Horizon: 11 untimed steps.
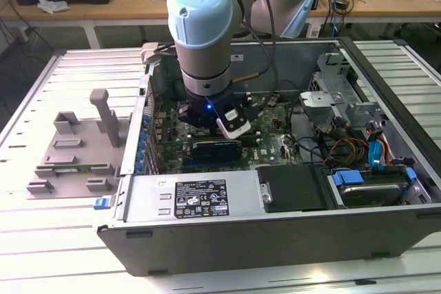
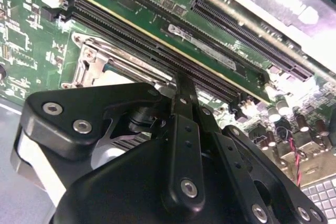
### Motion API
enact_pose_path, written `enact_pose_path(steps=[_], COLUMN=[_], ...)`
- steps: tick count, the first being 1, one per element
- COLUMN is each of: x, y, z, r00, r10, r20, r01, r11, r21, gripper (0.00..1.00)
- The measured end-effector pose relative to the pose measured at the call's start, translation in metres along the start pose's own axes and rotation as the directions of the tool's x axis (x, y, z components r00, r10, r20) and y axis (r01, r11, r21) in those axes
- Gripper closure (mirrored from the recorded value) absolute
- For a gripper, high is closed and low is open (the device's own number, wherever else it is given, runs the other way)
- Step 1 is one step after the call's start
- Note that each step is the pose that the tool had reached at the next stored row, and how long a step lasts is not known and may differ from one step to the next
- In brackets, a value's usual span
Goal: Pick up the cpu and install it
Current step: 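Install the second cpu locking lever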
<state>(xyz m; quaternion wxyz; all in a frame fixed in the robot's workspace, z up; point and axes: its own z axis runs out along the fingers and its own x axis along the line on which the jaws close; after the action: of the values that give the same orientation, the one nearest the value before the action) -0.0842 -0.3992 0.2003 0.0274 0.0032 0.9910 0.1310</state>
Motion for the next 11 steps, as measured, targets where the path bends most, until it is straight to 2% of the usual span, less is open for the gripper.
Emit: enact_pose_path(steps=[7, 11], x=[0.0054, 0.0078], y=[0.0046, 0.0053], z=[0.0032, 0.0041], r00=[0.9999, 0.9998], r10=[0.013, 0.018], r20=[0.0056, 0.0074], r01=[-0.013, -0.018], r11=[0.9997, 0.9995], r21=[-0.0204, -0.0244], gripper=[0.89, 0.89])
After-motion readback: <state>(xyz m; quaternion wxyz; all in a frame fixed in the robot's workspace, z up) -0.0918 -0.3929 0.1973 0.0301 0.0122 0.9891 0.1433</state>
